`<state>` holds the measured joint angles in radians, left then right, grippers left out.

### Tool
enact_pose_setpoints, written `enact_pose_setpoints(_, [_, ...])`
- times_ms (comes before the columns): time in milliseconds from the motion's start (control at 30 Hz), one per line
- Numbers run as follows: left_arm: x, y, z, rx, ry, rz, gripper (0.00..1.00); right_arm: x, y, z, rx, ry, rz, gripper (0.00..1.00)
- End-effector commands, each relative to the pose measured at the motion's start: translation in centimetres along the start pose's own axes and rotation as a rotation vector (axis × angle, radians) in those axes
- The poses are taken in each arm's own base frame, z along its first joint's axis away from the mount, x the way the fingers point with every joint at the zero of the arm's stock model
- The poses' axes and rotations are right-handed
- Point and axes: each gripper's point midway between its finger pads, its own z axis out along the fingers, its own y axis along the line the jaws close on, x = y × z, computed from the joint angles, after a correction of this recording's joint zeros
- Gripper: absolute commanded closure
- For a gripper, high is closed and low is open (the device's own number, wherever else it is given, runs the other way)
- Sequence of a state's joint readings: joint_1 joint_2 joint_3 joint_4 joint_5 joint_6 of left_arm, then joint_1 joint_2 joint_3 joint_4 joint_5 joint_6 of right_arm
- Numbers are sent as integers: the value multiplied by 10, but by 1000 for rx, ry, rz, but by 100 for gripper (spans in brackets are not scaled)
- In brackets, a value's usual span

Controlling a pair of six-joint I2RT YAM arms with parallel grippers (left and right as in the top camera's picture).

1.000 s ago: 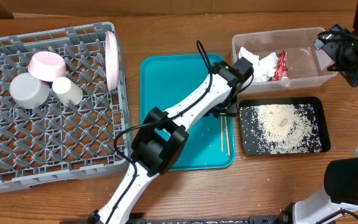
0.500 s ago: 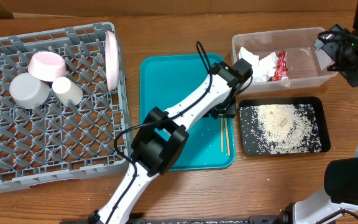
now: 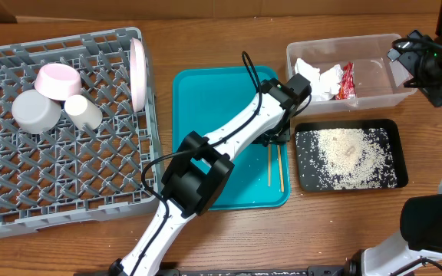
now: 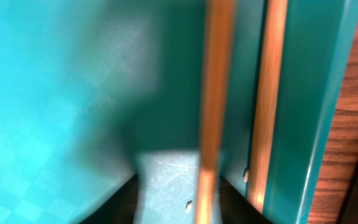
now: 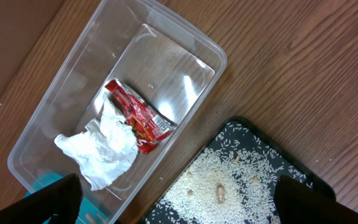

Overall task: Sort waste into correct bins and load items into the dishwasher
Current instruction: 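Carry the chopstick left and insert it upright into the rack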

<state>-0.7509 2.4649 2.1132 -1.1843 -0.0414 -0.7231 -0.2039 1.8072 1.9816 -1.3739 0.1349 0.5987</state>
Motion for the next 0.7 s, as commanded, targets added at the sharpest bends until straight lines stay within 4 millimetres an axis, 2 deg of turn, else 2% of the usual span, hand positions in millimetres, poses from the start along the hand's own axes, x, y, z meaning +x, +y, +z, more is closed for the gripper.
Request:
enact_pose_setpoints(0, [6, 9, 16, -39, 27, -1, 78, -8, 1, -18, -30, -44, 12, 0])
enact_pose_setpoints(33, [6, 10, 16, -39, 28, -1, 82, -8, 1, -18, -30, -44, 12, 0])
enact_pose_setpoints(167, [8, 10, 16, -40, 37, 0, 83, -8, 1, -18, -30, -44, 12, 0])
enact_pose_setpoints(233, [9, 10, 16, -39, 40, 0, 96, -8, 1, -18, -30, -44, 12, 0])
enact_pose_setpoints(400, [8, 14, 9, -34, 56, -8, 96, -8, 1, -18, -30, -44, 12, 0])
enact_pose_setpoints(467, [4, 19, 0, -33, 56, -22, 96, -8, 1, -18, -30, -44, 12, 0])
enact_pose_setpoints(667, [-22, 51, -65, -7, 37, -84, 96, -8, 1, -18, -30, -44, 12, 0])
